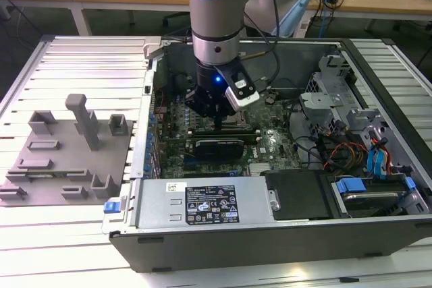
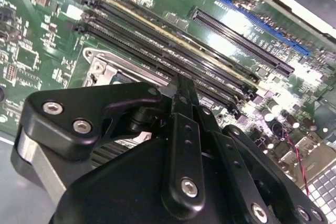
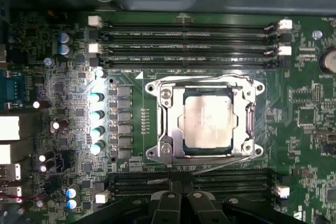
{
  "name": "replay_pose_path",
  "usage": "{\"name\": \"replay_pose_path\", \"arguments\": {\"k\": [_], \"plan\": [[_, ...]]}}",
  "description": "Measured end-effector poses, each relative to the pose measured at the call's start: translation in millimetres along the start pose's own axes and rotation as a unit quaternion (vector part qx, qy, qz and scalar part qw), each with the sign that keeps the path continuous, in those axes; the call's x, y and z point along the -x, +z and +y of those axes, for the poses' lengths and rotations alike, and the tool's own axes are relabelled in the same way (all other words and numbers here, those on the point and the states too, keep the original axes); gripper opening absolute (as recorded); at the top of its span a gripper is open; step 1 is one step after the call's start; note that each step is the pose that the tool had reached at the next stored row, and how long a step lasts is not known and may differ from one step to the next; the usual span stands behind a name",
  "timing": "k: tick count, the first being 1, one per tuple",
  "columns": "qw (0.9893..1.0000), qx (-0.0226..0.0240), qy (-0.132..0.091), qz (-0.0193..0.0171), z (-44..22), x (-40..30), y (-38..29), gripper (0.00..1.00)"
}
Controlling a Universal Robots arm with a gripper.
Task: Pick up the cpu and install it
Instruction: 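Install the second cpu locking lever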
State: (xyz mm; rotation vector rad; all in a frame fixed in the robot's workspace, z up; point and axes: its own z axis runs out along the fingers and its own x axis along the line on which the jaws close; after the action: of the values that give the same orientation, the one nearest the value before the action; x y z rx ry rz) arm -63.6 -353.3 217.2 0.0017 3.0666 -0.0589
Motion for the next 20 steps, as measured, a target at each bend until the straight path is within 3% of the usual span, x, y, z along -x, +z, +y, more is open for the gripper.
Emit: {"name": "replay_pose_path", "arguments": {"k": [4, 7, 11, 14, 20], "plan": [[0.9998, 0.0132, -0.011, -0.0004, -2.0, -2.5, 1.0, 0.11], [0.9997, 0.0206, -0.016, -0.0006, -5.3, -4.0, 2.7, 0.11], [0.9995, 0.0279, -0.015, -0.0007, -9.6, -4.2, 5.0, 0.11], [0.9995, 0.0292, -0.015, -0.0007, -9.7, -4.2, 5.1, 0.11], [0.9988, 0.0465, -0.014, -0.0039, -12.6, -7.1, 5.0, 0.11]]}}
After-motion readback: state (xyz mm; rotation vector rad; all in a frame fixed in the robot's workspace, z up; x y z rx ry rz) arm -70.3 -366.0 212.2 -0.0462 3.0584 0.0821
